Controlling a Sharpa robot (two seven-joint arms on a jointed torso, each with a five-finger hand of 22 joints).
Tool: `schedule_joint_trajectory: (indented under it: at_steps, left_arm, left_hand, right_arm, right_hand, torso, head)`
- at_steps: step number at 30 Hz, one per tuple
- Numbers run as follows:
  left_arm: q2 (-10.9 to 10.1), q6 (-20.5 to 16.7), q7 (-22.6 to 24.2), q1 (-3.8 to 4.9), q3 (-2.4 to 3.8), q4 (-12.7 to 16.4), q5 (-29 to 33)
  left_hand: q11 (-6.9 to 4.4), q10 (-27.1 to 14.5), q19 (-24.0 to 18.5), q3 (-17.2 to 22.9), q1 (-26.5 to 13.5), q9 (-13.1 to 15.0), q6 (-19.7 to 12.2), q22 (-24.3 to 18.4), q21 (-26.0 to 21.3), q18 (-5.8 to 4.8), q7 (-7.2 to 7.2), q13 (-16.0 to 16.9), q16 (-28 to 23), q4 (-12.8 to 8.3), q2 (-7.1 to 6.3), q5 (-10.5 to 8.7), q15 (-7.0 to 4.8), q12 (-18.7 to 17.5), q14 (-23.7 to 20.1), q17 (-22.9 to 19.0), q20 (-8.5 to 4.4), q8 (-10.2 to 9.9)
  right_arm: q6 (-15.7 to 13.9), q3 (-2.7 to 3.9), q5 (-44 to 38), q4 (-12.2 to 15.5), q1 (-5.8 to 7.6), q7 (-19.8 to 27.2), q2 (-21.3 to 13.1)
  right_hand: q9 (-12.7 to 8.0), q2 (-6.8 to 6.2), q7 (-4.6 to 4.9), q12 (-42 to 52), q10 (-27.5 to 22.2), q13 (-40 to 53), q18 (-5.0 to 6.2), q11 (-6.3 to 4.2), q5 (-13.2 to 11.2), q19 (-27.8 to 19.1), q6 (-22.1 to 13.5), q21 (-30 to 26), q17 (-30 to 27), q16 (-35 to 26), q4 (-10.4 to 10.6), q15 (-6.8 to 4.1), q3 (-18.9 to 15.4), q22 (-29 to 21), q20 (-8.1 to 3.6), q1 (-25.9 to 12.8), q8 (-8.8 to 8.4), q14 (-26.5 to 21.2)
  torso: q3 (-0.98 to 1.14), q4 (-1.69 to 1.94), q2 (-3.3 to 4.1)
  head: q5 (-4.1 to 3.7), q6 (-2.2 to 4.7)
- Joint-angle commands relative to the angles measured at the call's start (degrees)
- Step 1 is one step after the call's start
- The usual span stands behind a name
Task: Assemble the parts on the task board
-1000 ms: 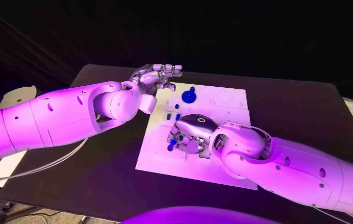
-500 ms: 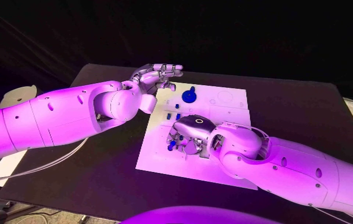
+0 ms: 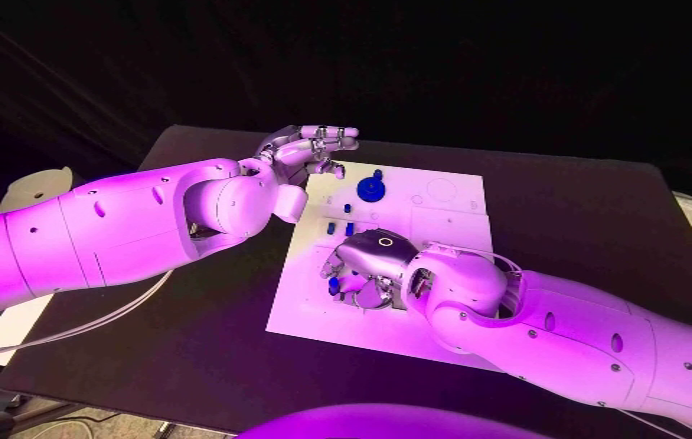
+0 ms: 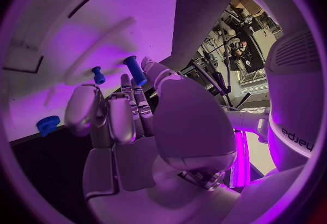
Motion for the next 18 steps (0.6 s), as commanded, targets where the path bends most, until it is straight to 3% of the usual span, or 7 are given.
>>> schedule_joint_trajectory:
  at_steps: [1,7,11,15,18]
  left_arm:
    - [0.1,1.1,0.2,0.04,0.04,0.1,-0.2]
    - [0.1,1.2,0.2,0.04,0.04,0.1,-0.2]
    - [0.1,1.2,0.1,0.04,0.04,0.1,-0.2]
    - [0.0,1.3,0.1,0.04,0.04,0.0,-0.2]
    - [0.0,1.3,0.0,0.04,0.04,0.0,-0.2]
  left_hand:
    - [-0.04,-0.4,-0.4,-0.3,-0.3,-0.1,-0.4,-0.1,-0.2,0.58,-0.02,0.1,-0.3,-0.1,0.18,-0.12,0.18,0.2,-0.4,-0.1,0.14,0.3]
    - [-0.01,-0.6,-0.4,-0.3,-0.3,-0.1,-0.5,-0.1,-0.3,0.58,0.0,0.0,-0.4,-0.2,0.22,-0.11,0.2,0.3,-0.5,-0.2,0.17,0.3]
    - [-0.01,-0.6,-0.4,-0.3,-0.3,-0.1,-0.5,-0.1,-0.3,0.58,0.0,0.0,-0.4,-0.2,0.22,-0.11,0.2,0.3,-0.5,-0.2,0.17,0.3]
    - [-0.01,-0.6,-0.4,-0.3,-0.3,-0.1,-0.5,-0.1,-0.3,0.58,0.0,0.0,-0.4,-0.2,0.22,-0.11,0.2,0.3,-0.5,-0.2,0.17,0.3]
    - [-0.01,-0.6,-0.4,-0.3,-0.3,-0.1,-0.5,-0.1,-0.3,0.58,0.0,0.0,-0.4,-0.2,0.22,-0.11,0.2,0.3,-0.5,-0.2,0.17,0.3]
  right_arm:
    - [-0.6,-0.05,-0.7,0.1,-0.03,0.5,0.2]
    - [-4.0,-0.09,-0.9,0.4,-0.03,0.8,0.0]
    - [-6.4,-0.1,-1.2,0.8,-0.04,0.9,-0.5]
    - [-8.7,0.07,-0.7,2.5,-0.03,1.5,-2.4]
    - [-9.8,0.66,0.8,4.5,0.1,2.1,-4.5]
  right_hand:
    - [-0.1,-0.01,-0.04,0.2,-0.7,0.1,0.47,0.03,0.3,0.1,-0.6,-0.3,-0.2,-0.3,-0.1,0.54,-0.7,-0.2,0.46,0.1,-0.18,2.1]
    - [0.0,0.38,-0.1,0.2,-1.3,0.1,0.46,0.1,0.3,0.1,-1.0,-0.2,-0.3,-0.3,-0.1,0.58,-1.8,-0.1,0.52,0.2,-0.16,2.1]
    - [0.0,0.46,-0.5,0.2,-3.4,0.1,0.53,0.46,0.4,0.0,-1.8,-0.5,-0.6,-0.4,0.2,0.92,-4.6,-0.5,0.75,0.5,-0.14,2.0]
    - [0.0,0.14,-1.54,0.5,-4.9,0.1,0.74,0.84,1.0,-0.5,-3.5,-1.4,-1.3,-0.8,2.6,1.19,-11.7,-1.7,1.11,1.8,-0.11,1.8]
    - [0.0,-0.34,-2.25,0.7,-5.6,0.1,0.88,0.96,1.3,-0.7,-5.0,-1.9,-1.6,-0.8,6.2,1.4,-17.1,-2.3,1.21,3.9,-0.04,1.7]
  torso:
    - [0.02,-0.02,0.02]
    - [0.03,0.04,0.03]
    - [0.04,-0.02,0.0]
    - [0.05,-0.03,0.0]
    - [0.05,-0.14,-0.05]
  head:
    - [0.0,0.01]
    - [-0.04,0.06]
    - [-0.07,0.14]
    - [-0.19,0.3]
    - [-0.33,0.47]
